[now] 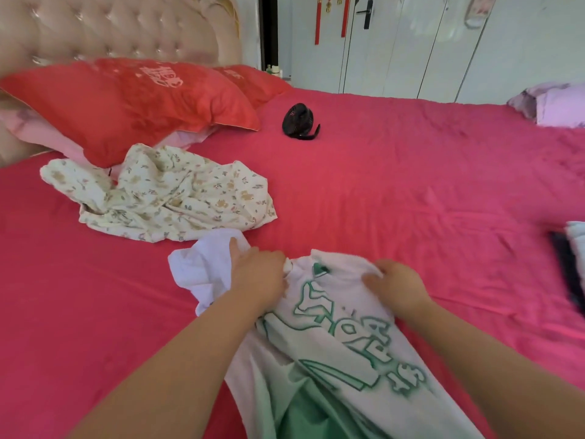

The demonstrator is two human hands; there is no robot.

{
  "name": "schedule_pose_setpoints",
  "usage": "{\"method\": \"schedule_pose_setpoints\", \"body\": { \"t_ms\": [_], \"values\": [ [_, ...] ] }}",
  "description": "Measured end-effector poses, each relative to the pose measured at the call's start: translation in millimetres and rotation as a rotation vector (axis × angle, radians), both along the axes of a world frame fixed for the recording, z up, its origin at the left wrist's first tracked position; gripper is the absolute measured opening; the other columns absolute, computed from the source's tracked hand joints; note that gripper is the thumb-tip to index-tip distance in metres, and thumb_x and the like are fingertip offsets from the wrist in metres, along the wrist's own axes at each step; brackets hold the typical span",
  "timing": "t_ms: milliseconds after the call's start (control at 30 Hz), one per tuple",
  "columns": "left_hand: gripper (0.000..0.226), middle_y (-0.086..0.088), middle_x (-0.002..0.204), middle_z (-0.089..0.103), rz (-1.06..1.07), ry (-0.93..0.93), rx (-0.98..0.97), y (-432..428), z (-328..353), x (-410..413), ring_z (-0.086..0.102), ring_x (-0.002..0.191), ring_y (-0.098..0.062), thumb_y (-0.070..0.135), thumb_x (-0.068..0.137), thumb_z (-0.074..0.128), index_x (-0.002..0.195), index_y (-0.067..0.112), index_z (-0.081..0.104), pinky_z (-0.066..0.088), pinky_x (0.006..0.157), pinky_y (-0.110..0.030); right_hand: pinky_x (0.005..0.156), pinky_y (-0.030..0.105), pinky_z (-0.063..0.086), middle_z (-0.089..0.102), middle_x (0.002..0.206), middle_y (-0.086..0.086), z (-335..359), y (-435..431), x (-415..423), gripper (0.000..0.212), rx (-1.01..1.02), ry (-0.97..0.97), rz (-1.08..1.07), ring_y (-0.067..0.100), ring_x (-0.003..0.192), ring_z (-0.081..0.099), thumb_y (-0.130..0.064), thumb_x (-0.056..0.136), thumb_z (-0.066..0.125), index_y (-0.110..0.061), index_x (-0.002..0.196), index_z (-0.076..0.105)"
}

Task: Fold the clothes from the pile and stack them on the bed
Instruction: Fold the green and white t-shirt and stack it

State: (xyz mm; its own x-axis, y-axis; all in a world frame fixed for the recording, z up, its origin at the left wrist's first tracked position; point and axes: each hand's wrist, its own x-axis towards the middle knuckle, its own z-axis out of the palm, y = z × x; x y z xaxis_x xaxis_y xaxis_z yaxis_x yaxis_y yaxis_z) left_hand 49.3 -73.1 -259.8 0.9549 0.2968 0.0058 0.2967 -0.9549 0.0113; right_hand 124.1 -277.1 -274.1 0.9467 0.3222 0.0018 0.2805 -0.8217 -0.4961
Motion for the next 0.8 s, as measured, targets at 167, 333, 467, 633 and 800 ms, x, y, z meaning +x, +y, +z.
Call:
{"method": "schedule_pose_setpoints", "body": {
  "t_ms": [167, 333, 467, 633, 800],
  "values": [
    [0.004, 0.005, 0.075, 0.052, -0.161, -0.383, -0.147, -43.2, 41.8, 37.8, 0.057, 0.085, -0.024, 0.022, 0.087, 0.049, 0.091, 0.021, 0.048, 0.025, 0.099, -0.035, 0.066, 0.032, 0.034, 0.058, 0.083, 0.011, 55.1, -81.0, 24.7, 0.012, 0.288, -0.110, -0.231, 0.026, 0.081, 0.053, -0.019, 0.089, 0.053, -0.008, 0.092, 0.056],
    [0.007, -0.005, 0.078, 0.053, -0.326, -0.600, -0.300, -124.2, 84.3, 90.6, 0.053, 0.077, -0.029, 0.014, 0.087, 0.051, 0.086, 0.015, 0.045, 0.026, 0.062, -0.030, 0.064, 0.031, 0.028, 0.053, 0.076, 0.006, 90.2, -166.9, 33.7, 0.010, 0.318, -0.259, -0.392, 0.025, 0.080, 0.047, -0.019, 0.090, 0.050, -0.009, 0.092, 0.052],
    [0.012, -0.009, 0.093, 0.058, -0.404, -0.572, -0.400, -187.8, 94.3, 131.5, 0.056, 0.091, -0.031, 0.013, 0.087, 0.050, 0.099, 0.011, 0.051, 0.041, 0.070, -0.037, 0.067, 0.031, 0.030, 0.055, 0.078, 0.011, 101.9, -223.7, 39.2, 0.018, 0.322, -0.319, -0.535, 0.030, 0.081, 0.050, -0.021, 0.089, 0.048, -0.004, 0.091, 0.051],
    [0.080, -0.006, 0.153, 0.022, -0.308, -0.136, -0.387, -230.0, 50.3, 133.2, 0.026, 0.139, -0.024, 0.026, 0.087, 0.061, 0.149, 0.014, 0.011, 0.027, 0.111, -0.041, 0.085, 0.037, 0.040, 0.057, 0.118, 0.024, 66.0, -266.7, 33.3, 0.046, 0.129, -0.052, -0.584, 0.037, 0.109, 0.053, -0.020, 0.086, 0.059, 0.001, 0.126, 0.049],
    [0.066, -0.002, 0.152, 0.025, -0.368, -0.032, -0.296, -221.2, 7.0, 74.6, 0.028, 0.137, -0.022, 0.034, 0.092, 0.051, 0.147, 0.019, 0.019, 0.026, 0.111, -0.039, 0.089, 0.027, 0.036, 0.053, 0.122, 0.013, 17.8, -263.3, -27.2, 0.046, 0.066, -0.153, -0.350, 0.027, 0.107, 0.054, -0.011, 0.083, 0.065, -0.012, 0.127, 0.054]
  ]
}}
